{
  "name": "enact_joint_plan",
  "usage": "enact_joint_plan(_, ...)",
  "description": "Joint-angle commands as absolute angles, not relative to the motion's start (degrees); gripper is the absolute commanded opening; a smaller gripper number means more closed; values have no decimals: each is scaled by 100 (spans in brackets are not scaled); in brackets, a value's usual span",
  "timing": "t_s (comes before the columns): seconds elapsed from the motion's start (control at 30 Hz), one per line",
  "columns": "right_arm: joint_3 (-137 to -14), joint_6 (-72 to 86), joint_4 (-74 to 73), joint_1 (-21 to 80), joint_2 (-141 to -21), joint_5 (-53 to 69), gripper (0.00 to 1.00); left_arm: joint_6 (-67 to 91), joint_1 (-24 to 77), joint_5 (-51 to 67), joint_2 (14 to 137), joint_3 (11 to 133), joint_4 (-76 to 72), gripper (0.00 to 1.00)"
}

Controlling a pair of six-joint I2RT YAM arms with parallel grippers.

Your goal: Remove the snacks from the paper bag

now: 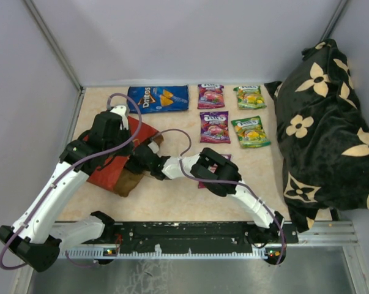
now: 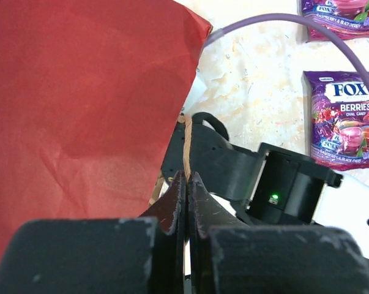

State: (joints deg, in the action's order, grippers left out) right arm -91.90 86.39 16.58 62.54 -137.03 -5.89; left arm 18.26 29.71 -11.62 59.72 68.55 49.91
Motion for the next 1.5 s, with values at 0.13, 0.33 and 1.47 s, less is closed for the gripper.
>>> enact_joint_plan(0.13, -10470, 9036, 1187, 6381, -14592, -747, 35, 1858, 2928, -975, 5876, 6934, 4964, 0)
enact_joint_plan(0.33, -10792, 8864, 1971, 6374, -14859, -968, 0, 1834, 2934, -1089, 5840, 6943, 5034, 0)
enact_joint_plan(1.47, -8525, 1737, -3174, 5774, -9224, 325, 0, 1576, 2416, -2187, 5952, 6630, 4484, 0)
